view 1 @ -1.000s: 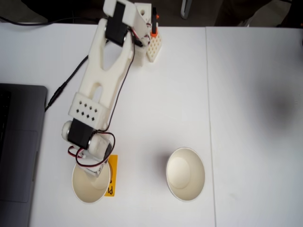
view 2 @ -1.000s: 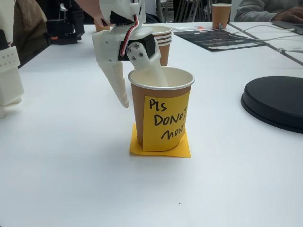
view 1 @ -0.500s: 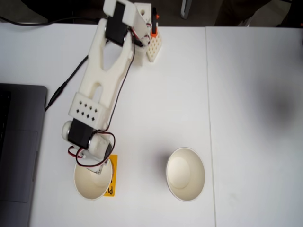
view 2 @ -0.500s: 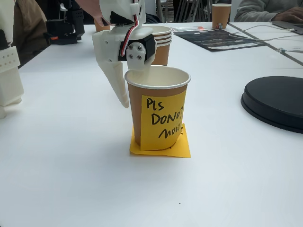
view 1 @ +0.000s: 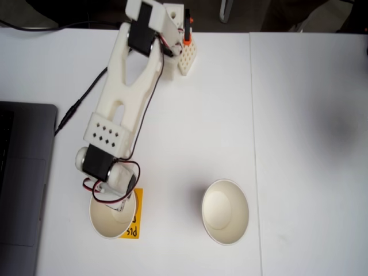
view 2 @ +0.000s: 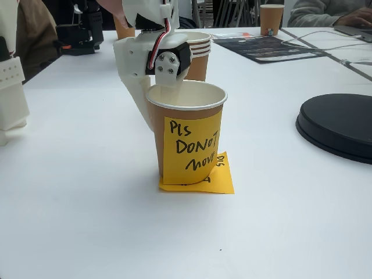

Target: Pickup cup and make a pile of cup.

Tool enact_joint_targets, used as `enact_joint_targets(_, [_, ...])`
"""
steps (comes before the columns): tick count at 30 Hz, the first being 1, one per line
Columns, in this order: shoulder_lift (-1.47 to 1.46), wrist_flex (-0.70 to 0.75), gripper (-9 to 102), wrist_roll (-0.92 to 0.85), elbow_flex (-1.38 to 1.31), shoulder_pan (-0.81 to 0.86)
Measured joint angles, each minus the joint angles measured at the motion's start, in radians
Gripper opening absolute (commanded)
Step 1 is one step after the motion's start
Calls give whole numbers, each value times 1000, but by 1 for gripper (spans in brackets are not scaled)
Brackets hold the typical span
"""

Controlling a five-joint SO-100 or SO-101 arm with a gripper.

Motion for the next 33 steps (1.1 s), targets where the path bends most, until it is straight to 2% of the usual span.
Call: enact_joint_targets(33, [494, 0, -7, 3, 0, -21])
